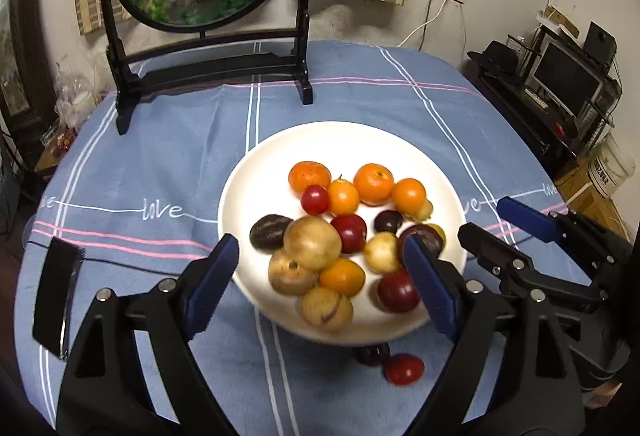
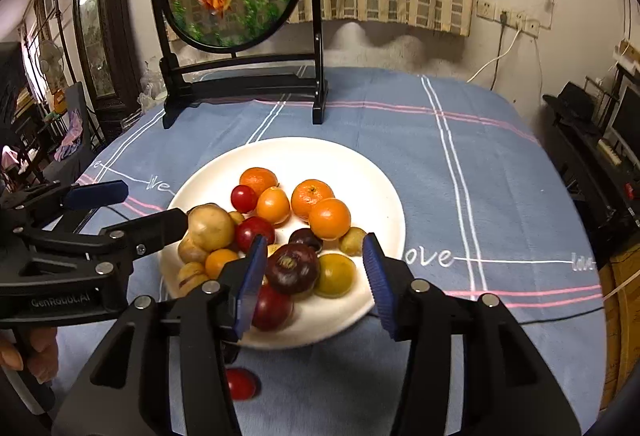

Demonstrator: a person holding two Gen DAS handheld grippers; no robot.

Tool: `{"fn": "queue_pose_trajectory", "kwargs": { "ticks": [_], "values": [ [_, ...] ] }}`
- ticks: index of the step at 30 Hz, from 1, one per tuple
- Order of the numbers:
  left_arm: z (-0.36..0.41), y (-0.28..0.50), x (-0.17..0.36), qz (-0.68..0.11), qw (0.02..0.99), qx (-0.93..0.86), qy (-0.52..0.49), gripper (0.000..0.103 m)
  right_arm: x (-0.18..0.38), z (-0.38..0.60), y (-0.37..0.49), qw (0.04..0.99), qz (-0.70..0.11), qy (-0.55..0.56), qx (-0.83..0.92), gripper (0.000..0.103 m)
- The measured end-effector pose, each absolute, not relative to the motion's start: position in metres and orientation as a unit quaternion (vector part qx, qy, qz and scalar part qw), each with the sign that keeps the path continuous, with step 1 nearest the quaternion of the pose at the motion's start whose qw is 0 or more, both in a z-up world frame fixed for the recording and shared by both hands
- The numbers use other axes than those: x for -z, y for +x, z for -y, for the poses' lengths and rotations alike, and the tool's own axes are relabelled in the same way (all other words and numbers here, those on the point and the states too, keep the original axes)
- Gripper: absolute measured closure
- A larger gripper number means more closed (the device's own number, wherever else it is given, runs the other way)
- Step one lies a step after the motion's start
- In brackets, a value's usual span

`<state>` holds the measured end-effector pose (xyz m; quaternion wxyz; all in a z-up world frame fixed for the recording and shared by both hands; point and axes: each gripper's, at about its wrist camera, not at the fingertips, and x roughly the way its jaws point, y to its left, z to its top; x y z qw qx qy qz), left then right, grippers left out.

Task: Organize fruits
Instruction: 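Carry the red and orange tomatoes to the plate and release both, then grasp a red cherry tomato with the right tool while the left tool approaches a dark plum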

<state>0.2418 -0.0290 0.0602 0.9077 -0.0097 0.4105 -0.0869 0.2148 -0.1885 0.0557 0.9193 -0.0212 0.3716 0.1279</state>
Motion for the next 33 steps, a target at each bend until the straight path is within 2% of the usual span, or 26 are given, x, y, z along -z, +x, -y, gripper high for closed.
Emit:
{"fn": "queue_pose_trajectory", "kwargs": {
  "ticks": [8, 16, 33],
  "values": [
    [0.012, 0.19, -0.077, -0.395, 0.914, 0.088, -0.028, 0.015, -0.07, 0.179, 0.162, 0.922, -0.359, -0.042, -0.14, 0.049],
    [0.001, 0.15, -0.073, -0.397, 0.913, 0.089, -0.038, 0.015, -0.061, 0.178, 0.128, 0.918, -0.369, -0.039, -0.139, 0.047],
    [-0.01, 0.132, -0.045, -0.42, 0.902, 0.087, -0.051, 0.015, -0.029, 0.181, 0.108, 0.904, -0.401, -0.032, -0.146, 0.045]
  ]
}}
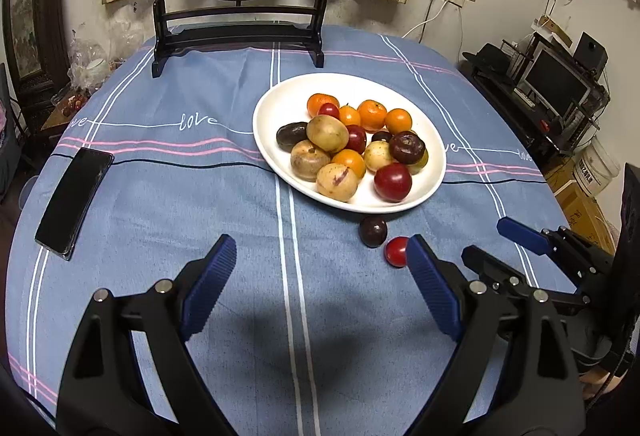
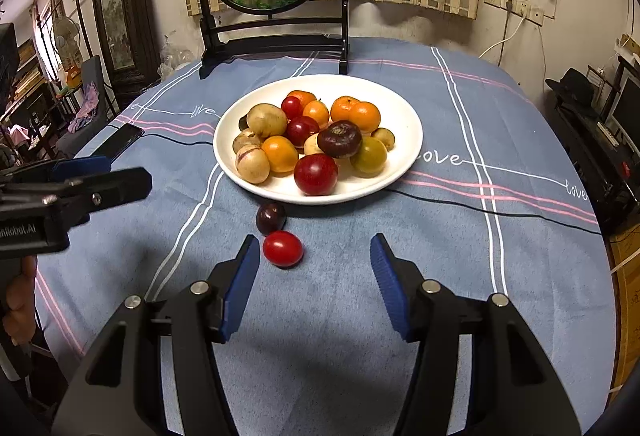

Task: Organize fruits
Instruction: 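Grasp a red cherry tomato with the right tool while the left tool approaches a dark plum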

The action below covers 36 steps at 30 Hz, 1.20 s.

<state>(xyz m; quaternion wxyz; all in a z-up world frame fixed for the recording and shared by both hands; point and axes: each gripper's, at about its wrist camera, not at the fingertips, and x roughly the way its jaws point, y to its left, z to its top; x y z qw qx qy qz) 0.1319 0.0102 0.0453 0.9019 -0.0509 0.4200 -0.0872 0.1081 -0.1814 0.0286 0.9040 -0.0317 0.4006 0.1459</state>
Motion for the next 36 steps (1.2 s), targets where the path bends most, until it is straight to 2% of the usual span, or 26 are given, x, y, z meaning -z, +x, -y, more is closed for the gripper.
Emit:
{"fn": "queue_pose_trajectory", "kwargs": {
  "ticks": [19, 21, 25, 36],
  "values": [
    [-0.031, 0.157, 0.012, -0.47, 0.877, 0.08, -0.068, 0.015, 0.033, 0.135, 0.131, 0.862, -0.464, -0.087, -0.185, 0.045],
    [-0.033, 0.162, 0.016, -0.472, 0.875, 0.081, -0.07, 0.015, 0.038, 0.133, 0.141, 0.861, -0.467, -0.086, -0.181, 0.056],
    [-0.029, 0.17, 0.025, -0.483, 0.869, 0.08, -0.068, 0.015, 0.041, 0.13, 0.153, 0.862, -0.466, -0.083, -0.179, 0.071],
    [0.015, 0.17, 0.025, -0.489, 0.864, 0.115, -0.033, 0.015, 0.028, 0.179, 0.138, 0.876, -0.449, -0.042, -0.172, 0.072]
  ]
}}
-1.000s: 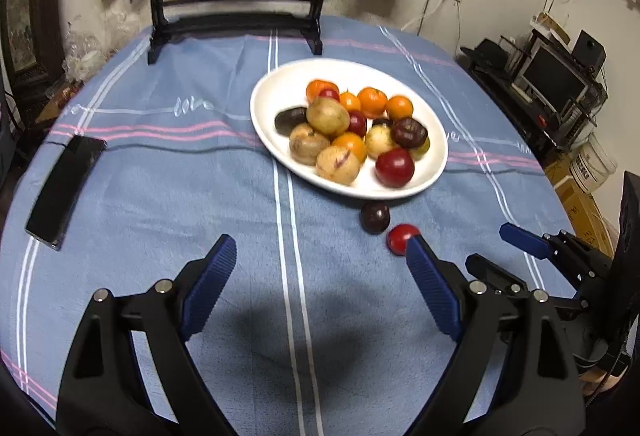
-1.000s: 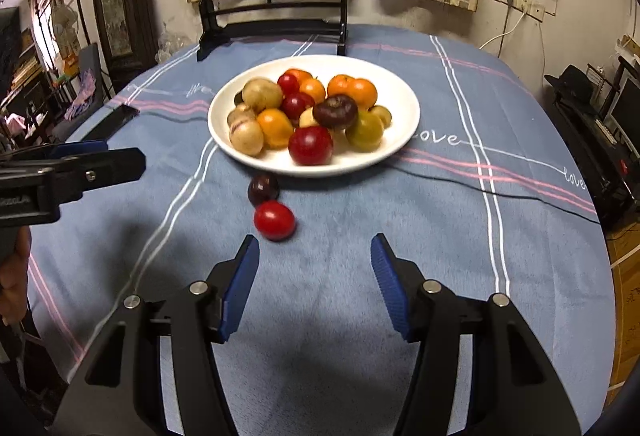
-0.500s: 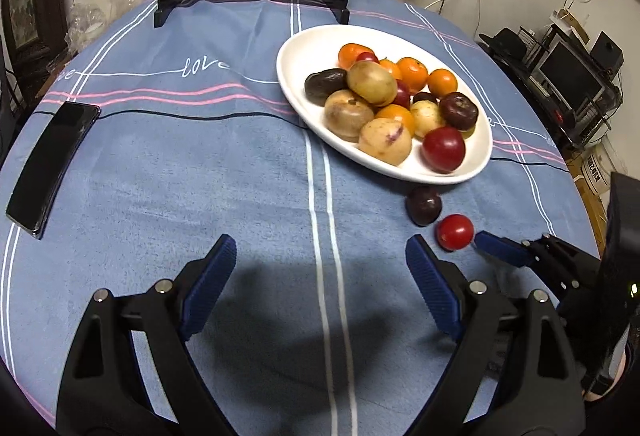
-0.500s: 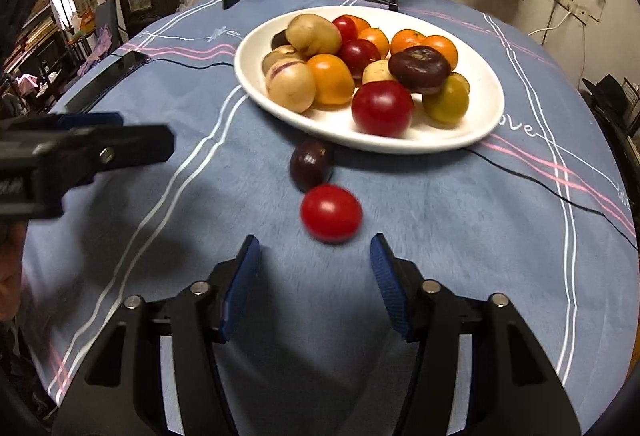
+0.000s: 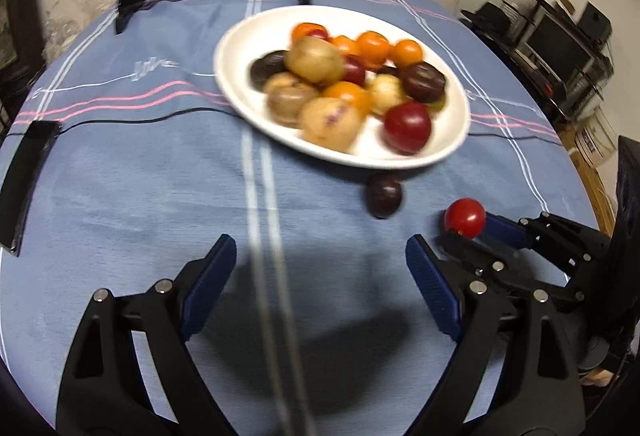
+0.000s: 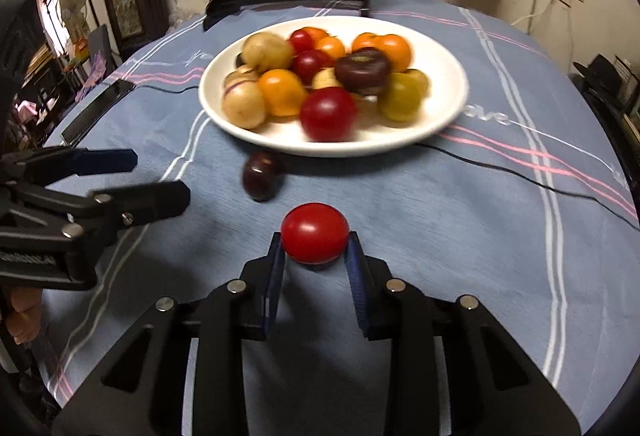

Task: Organize fruits
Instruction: 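Grasp a red cherry tomato with the right tool while the left tool approaches a dark plum, then grasp the dark purple plum with the left tool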

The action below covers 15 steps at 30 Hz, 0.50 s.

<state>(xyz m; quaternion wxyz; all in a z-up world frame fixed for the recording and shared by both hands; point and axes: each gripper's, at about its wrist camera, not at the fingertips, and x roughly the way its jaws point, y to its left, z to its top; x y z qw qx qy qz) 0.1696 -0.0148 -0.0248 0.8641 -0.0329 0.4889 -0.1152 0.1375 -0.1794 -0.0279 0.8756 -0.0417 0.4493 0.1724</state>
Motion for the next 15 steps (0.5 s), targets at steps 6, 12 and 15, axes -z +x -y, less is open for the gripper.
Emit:
{"fn": "queue_pose_trajectory", "kwargs": {
  "ticks": [6, 12, 15],
  "values": [
    [0.044, 0.178, 0.039, -0.493, 0.861, 0.123, -0.017, 0.016, 0.022, 0.209, 0.128, 0.884, -0.44, -0.033, -0.153, 0.072],
    [0.057, 0.193, 0.052, -0.494, 0.863, 0.109, -0.003, 0.025, 0.018, 0.227, 0.125, 0.888, -0.434, -0.013, -0.151, 0.072],
    [0.061, 0.203, 0.053, -0.491, 0.867, 0.092, -0.005, 0.03, 0.014, 0.23, 0.125, 0.891, -0.428, -0.009, -0.152, 0.072]
  ]
}}
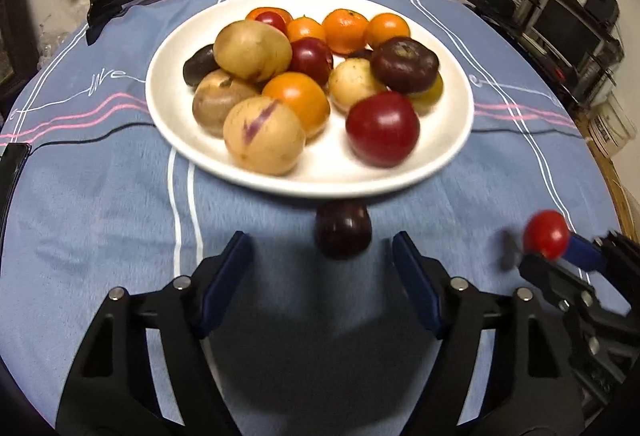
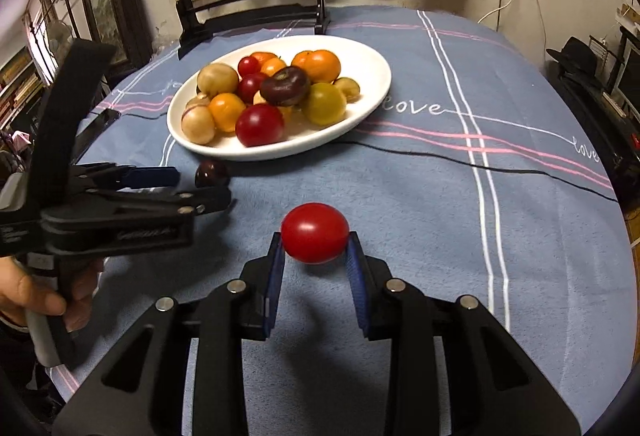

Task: Organize fruits
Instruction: 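Grasp the dark purple plum with the left tool, then carry the plum and red tomato to the plate and release both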

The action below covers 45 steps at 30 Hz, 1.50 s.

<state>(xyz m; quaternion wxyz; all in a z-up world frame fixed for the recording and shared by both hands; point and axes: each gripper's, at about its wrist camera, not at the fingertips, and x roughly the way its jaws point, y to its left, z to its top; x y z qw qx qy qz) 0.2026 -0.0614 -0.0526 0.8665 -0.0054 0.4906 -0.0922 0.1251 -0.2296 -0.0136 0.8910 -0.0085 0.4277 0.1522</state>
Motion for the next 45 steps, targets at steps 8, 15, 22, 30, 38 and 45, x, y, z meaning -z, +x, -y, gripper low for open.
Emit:
{"fn": "queue_pose_trajectory", "kwargs": {
  "ticks": [8, 15, 22, 30, 38, 45],
  "values": [
    [0.066, 0.2, 0.044, -0.485, 0.869, 0.101, 0.01, 0.076, 0.011, 0.231, 0.13, 0.893, -0.424, -0.005, -0.152, 0.072],
    [0.046, 0.182, 0.022, -0.473, 0.873, 0.116, -0.007, 0.076, -0.004, 0.216, 0.132, 0.897, -0.41, -0.013, -0.163, 0.072],
    [0.04, 0.182, -0.011, -0.443, 0.889, 0.116, 0.006, 0.076, -0.022, 0.196, 0.146, 0.902, -0.395, -0.03, -0.172, 0.072],
    [0.037, 0.21, -0.027, -0.431, 0.895, 0.11, 0.013, 0.076, -0.043, 0.177, 0.179, 0.908, -0.375, -0.043, -0.182, 0.072],
    [0.038, 0.257, -0.03, -0.433, 0.895, 0.104, 0.006, 0.076, -0.046, 0.171, 0.22, 0.907, -0.375, -0.049, -0.187, 0.072],
    [0.041, 0.288, -0.023, -0.438, 0.894, 0.092, -0.003, 0.076, -0.03, 0.163, 0.26, 0.903, -0.391, -0.044, -0.174, 0.071]
  ]
}}
